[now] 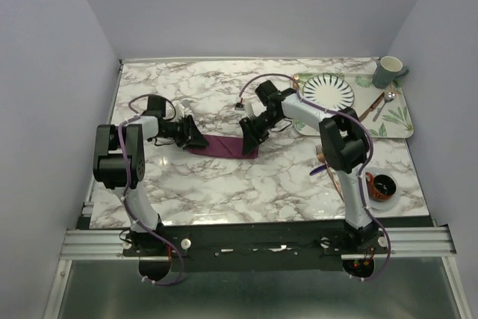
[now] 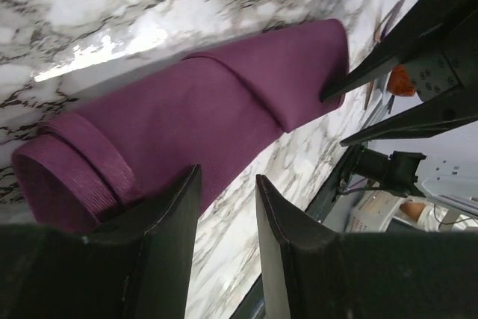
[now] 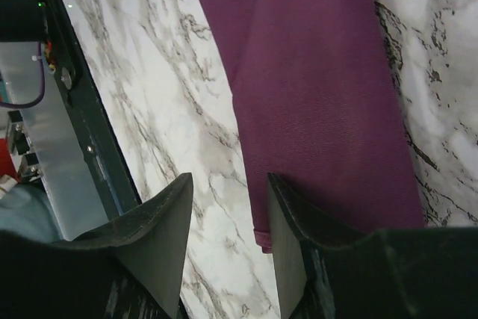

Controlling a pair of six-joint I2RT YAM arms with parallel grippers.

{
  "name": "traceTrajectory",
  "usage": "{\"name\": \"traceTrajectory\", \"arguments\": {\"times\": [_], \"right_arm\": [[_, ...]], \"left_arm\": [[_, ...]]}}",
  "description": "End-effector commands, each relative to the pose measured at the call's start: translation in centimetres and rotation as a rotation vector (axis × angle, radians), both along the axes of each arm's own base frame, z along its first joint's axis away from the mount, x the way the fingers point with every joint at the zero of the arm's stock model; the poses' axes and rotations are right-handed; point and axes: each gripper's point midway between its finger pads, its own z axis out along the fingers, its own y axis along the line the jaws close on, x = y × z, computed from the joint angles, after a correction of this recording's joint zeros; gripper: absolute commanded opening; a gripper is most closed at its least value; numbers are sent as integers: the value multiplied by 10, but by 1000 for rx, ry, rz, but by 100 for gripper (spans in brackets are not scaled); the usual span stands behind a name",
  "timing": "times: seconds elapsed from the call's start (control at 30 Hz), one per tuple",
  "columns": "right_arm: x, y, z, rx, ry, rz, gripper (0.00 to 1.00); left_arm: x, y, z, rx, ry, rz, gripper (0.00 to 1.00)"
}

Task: Fold the napkin into a case and place the utensils inside
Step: Rotate the smaller rectangle-folded napkin at the center of the board.

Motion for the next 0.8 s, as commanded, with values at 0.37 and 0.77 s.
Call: {"name": "traceTrajectory", "arguments": {"times": [0.37,0.77], "right_arm": [[-33,-3,7,19,175,18,60],[53,-9,28,-109,-249,-19,89]], "left_arm": [[5,9,-12,83,-39,-126,51],[-43,54,17,433,-151,-272,47]]}}
